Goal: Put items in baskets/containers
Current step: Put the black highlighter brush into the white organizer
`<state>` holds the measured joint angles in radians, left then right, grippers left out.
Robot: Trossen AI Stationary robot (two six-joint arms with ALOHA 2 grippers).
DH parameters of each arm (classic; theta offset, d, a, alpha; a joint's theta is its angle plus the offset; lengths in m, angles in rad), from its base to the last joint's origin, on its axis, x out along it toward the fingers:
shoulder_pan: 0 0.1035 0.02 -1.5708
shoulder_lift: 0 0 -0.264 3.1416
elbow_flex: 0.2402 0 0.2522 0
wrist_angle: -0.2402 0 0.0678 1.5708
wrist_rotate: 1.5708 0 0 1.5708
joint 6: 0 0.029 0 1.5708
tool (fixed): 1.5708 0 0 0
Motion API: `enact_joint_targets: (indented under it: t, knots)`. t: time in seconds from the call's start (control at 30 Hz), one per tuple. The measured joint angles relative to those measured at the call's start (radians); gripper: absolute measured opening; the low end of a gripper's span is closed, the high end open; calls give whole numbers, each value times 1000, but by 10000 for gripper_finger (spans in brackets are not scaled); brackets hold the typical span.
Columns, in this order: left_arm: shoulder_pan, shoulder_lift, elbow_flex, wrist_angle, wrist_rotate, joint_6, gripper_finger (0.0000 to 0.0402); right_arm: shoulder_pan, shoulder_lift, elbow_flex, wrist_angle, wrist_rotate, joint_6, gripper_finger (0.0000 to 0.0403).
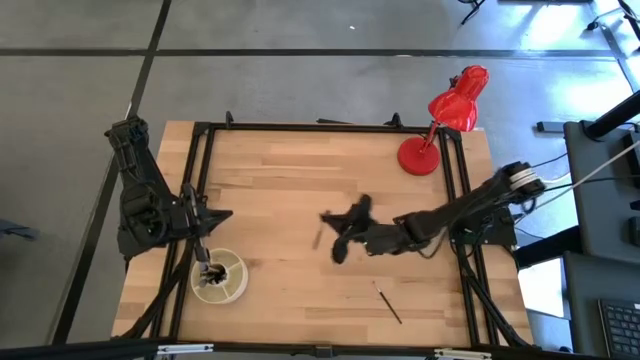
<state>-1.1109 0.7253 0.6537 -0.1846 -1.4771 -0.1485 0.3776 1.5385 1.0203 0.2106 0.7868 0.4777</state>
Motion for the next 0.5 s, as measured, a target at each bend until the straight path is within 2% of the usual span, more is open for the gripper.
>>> enact_joint_targets:
  t: [0.1, 0.2, 0.37, 0.5]
  knots:
    - [-6, -5, 0, 38, -36, 77, 6, -13, 124, 10, 398, -35, -274, 3]
    - [-20, -6, 0, 76, -72, 123, 5, -30, 258, 81, 615, -54, -434, 3]
    - [-21, -8, 0, 138, -83, 221, 3, -77, 449, 311, 636, -173, -544, 3]
    - [-21, -11, 0, 173, -96, 300, 6, -99, 579, 526, 628, -213, -637, 3]
